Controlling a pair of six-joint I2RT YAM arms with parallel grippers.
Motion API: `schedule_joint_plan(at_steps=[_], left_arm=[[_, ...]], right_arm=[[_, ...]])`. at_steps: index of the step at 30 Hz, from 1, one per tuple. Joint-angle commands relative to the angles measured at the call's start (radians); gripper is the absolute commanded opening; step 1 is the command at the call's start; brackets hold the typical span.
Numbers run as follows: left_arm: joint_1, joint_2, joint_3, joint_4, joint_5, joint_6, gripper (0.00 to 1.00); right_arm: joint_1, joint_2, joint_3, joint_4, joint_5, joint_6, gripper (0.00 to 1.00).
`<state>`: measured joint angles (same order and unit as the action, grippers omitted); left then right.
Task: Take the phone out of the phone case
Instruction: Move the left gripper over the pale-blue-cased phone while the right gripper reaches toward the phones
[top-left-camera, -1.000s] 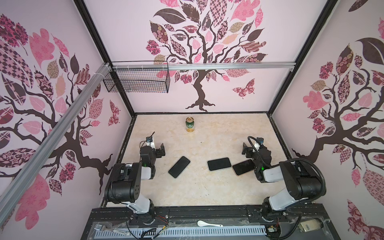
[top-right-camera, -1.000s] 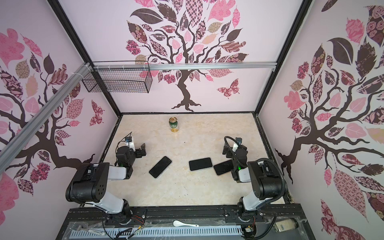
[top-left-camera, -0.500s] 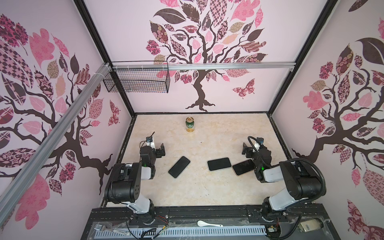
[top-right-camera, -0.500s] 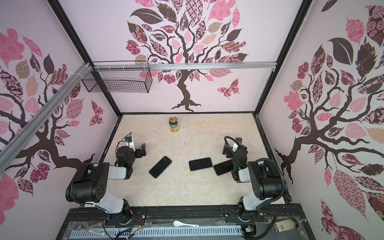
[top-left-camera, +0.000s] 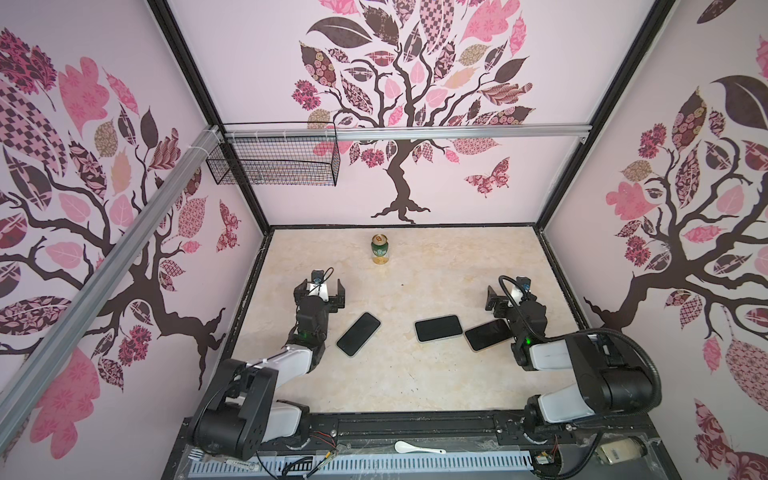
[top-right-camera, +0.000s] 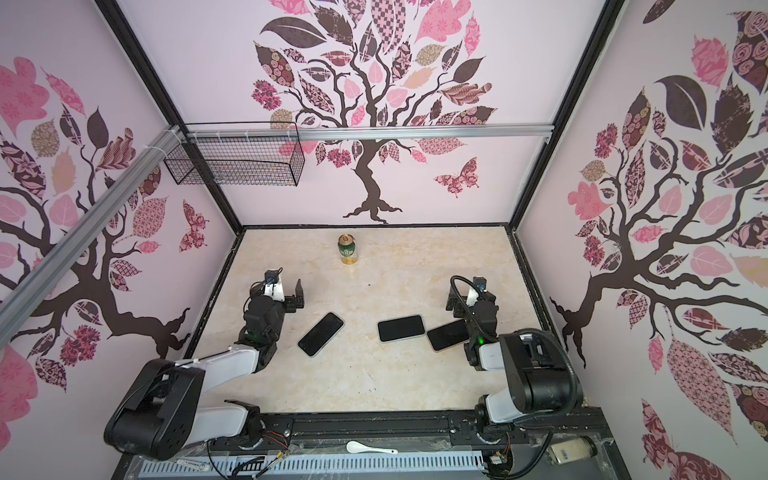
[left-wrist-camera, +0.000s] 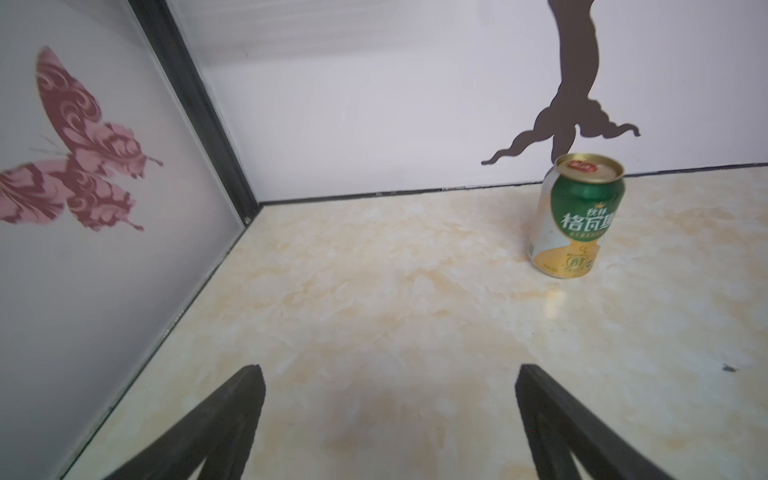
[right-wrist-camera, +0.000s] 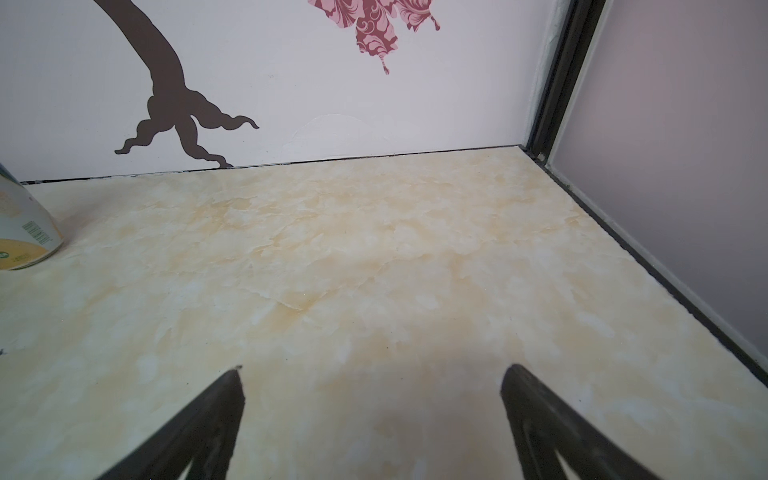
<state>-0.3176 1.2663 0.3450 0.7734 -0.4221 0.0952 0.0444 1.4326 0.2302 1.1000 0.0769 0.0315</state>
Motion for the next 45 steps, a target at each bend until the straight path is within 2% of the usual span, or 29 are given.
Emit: schedule_joint_plan(at_steps=[1, 2, 4, 6, 9, 11, 14, 16, 21, 24, 26, 28, 31, 36, 39, 41, 45], left_arm=[[-0.108, -0.079, 0.019, -0.135, -0.304, 0.082, 0.98], [-0.139, -0.110, 0.036, -0.190, -0.348, 0.072, 0.98], [-0.172, -0.167, 0.081, -0.321, -0.392, 0.003, 0.98], [-0.175, -0.219, 0.142, -0.518, -0.383, -0.137, 0.98], [-0.175, -0.275, 0.216, -0.748, -0.340, -0.312, 0.98], [-0.175, -0.302, 0.262, -0.889, -0.311, -0.426, 0.98], [-0.175, -0.344, 0.313, -1.106, -0.338, -0.645, 0.98], [-0.175, -0.374, 0.305, -1.146, -0.322, -0.692, 0.98], [-0.174, -0.389, 0.320, -1.217, -0.178, -0.681, 0.98], [-0.175, -0.355, 0.353, -1.280, -0.049, -0.667, 0.98], [-0.175, -0.335, 0.359, -1.300, 0.055, -0.676, 0.98], [-0.174, -0.324, 0.342, -1.280, 0.158, -0.661, 0.98], [-0.175, -0.327, 0.310, -1.260, 0.225, -0.701, 0.98], [-0.154, -0.317, 0.290, -1.274, 0.231, -0.745, 0.97], [-0.058, -0.287, 0.273, -1.253, 0.349, -0.764, 0.96], [-0.008, -0.257, 0.265, -1.237, 0.415, -0.767, 0.90], [-0.003, -0.177, 0.296, -1.256, 0.447, -0.750, 0.89]], right_arm=[[-0.001, -0.119, 0.061, -0.205, 0.039, 0.083, 1.00], [-0.001, -0.136, 0.077, -0.256, 0.049, 0.124, 0.99], [0.019, -0.166, 0.091, -0.307, 0.051, 0.112, 0.99], [0.031, -0.198, 0.086, -0.309, 0.079, 0.115, 0.99], [0.032, -0.257, 0.111, -0.381, 0.104, 0.227, 0.99], [0.031, -0.283, 0.131, -0.428, 0.030, 0.285, 1.00], [0.031, -0.312, 0.139, -0.496, -0.069, 0.374, 0.99], [0.031, -0.337, 0.133, -0.551, -0.115, 0.450, 0.99], [0.032, -0.359, 0.191, -0.810, -0.160, 0.631, 1.00], [0.039, -0.348, 0.232, -0.913, -0.256, 0.638, 1.00], [0.068, -0.335, 0.277, -1.033, -0.239, 0.639, 1.00], [0.129, -0.323, 0.327, -1.142, -0.159, 0.598, 1.00], [0.238, -0.287, 0.395, -1.259, -0.084, 0.578, 1.00], [0.483, -0.208, 0.500, -1.372, 0.047, 0.582, 1.00], [0.590, -0.164, 0.542, -1.384, 0.051, 0.645, 0.99], [0.641, -0.126, 0.571, -1.382, 0.031, 0.679, 1.00], [0.706, -0.050, 0.642, -1.397, -0.011, 0.730, 1.00]])
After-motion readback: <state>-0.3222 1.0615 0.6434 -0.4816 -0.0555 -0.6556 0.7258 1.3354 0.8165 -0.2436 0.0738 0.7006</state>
